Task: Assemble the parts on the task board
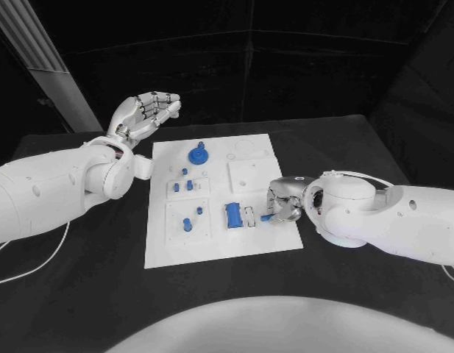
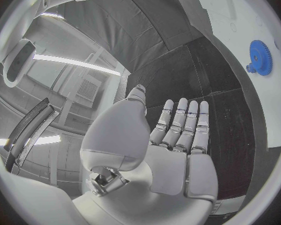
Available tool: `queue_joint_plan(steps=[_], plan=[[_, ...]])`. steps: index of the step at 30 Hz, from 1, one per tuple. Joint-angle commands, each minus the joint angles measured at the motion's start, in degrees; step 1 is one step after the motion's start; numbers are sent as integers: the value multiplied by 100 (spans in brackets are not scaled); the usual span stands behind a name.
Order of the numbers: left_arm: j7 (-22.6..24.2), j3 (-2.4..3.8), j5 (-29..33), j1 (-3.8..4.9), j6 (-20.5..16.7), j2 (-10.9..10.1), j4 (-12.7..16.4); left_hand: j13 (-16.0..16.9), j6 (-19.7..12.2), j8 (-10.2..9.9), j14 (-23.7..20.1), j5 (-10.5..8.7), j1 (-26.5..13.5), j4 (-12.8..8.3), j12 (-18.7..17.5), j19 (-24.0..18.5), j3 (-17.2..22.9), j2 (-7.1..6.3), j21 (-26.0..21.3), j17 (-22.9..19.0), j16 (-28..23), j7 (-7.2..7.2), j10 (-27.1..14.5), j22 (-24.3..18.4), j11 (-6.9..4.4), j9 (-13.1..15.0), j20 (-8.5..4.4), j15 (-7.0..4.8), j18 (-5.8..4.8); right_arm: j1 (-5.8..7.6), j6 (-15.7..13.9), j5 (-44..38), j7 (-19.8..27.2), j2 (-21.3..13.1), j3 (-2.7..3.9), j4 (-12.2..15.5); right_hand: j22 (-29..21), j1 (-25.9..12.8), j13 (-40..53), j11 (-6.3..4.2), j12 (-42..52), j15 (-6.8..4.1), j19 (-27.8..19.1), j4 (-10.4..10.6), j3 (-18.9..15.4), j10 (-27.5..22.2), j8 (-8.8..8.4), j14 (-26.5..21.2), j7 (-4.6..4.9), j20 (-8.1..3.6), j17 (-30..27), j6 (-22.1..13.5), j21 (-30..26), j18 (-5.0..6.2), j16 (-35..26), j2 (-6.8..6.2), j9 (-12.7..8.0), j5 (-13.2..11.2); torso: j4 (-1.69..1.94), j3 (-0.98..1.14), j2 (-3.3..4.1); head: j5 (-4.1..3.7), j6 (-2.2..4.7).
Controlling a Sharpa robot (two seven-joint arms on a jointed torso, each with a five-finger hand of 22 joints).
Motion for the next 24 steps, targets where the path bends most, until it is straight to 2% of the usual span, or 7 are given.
queue_joint_plan(steps=[1, 7, 16, 24], plan=[[937, 3, 10, 9, 65, -2, 7, -8, -34, 39, -12, 26, -14, -9, 18, -11, -35, 52, -27, -6, 35, 665, -46, -6, -3, -6, -1, -3, -100, -41, 271, -482, -54, 8, -16, 24, 1509, -2, 1507, -57, 21, -31, 613, 4, 2, 597, 33, 607, -2, 2, 1510, 54, 19, -86, 14, -78, 26, 54, -4, -1, -3, -6, 1], [933, 3, 10, 8, 73, 2, 4, -8, -34, 39, -12, 26, -14, -9, 18, -11, -35, 52, -27, -6, 35, 665, -46, -6, -3, -6, -1, -3, -100, -90, 389, -685, -123, 37, -16, -1, 1509, -4, 1507, -93, 21, -63, 613, 2, 118, 597, 62, 607, -39, -29, 1510, 119, 19, -86, 14, -107, 121, 321, 0, -1, -5, -16, 1], [925, 3, 10, 6, 84, 2, 10, -8, -34, 39, -12, 26, -14, -9, 18, -11, -35, 52, -27, -6, 35, 665, -46, -6, -3, -6, -1, -3, -100, -124, 506, -941, -226, 77, -16, -23, 1509, -81, 1507, -104, 21, -76, 613, 43, 155, 597, 70, 607, -48, -43, 1510, 122, 19, -86, 14, -101, 177, 391, 1, 1, 0, -13, 1], [924, 3, 10, 6, 92, 5, 14, -8, -34, 39, -12, 26, -14, -9, 18, -11, -35, 52, -27, -6, 35, 665, -46, -6, -3, -6, -1, -3, -100, -132, 710, -1077, -313, 124, -17, -61, 1509, -146, 1507, -113, 21, -85, 613, 2, 291, 597, 53, 607, -54, -59, 1510, 92, 19, -86, 14, -187, 294, 801, -1, 0, 2, -8, 1]])
